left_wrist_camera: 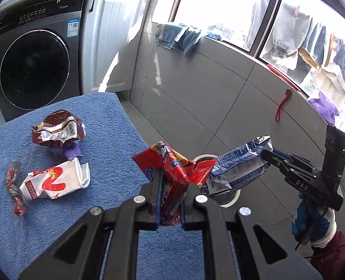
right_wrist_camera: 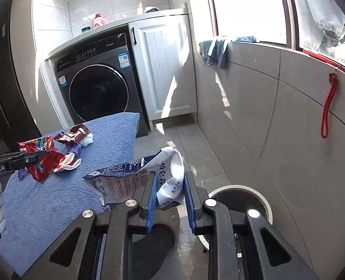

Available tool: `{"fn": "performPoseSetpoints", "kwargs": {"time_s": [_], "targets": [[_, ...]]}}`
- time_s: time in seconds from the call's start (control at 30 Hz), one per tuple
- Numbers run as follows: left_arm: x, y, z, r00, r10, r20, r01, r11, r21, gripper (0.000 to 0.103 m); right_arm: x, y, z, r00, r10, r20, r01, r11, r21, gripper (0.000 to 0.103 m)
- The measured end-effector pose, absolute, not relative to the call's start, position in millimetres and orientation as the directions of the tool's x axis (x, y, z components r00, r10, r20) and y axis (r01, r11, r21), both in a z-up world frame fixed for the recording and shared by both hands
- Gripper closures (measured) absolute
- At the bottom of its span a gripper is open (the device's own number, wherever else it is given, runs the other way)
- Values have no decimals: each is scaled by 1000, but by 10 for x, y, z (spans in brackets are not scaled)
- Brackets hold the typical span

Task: Collect trash
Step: 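Carry the red bag and white carton over the bin and release both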

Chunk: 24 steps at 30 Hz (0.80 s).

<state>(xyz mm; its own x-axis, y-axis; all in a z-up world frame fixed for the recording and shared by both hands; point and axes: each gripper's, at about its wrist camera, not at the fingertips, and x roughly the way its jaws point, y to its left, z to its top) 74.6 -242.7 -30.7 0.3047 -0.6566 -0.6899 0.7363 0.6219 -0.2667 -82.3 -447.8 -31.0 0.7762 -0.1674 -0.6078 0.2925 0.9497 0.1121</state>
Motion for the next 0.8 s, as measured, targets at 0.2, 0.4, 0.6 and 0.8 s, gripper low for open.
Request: {"fn": "performPoseSetpoints", "kwargs": {"time_s": [0.2, 0.4, 0.6, 0.8], "targets": [[728, -3611, -690, 149, -652, -744, 796, 526, -301, 92, -906, -5186, -783, 631, -365, -685, 486, 874, -18, 82], [798, -4480, -1124, 49, -619, -784, 787, 507, -351, 89, -745, -5591, -1279, 527, -417, -741, 550, 832, -76, 82], [836, -5065, -1518, -37, -578, -815, 790, 483, -378, 84, -579, -5924, -1677, 485, -392, -782, 592, 805, -36, 81], [900, -5255, -1749, -78, -575, -815, 754, 500, -425, 65, -485, -6073, -1903, 453, -381, -806, 611, 791, -31, 76]]}}
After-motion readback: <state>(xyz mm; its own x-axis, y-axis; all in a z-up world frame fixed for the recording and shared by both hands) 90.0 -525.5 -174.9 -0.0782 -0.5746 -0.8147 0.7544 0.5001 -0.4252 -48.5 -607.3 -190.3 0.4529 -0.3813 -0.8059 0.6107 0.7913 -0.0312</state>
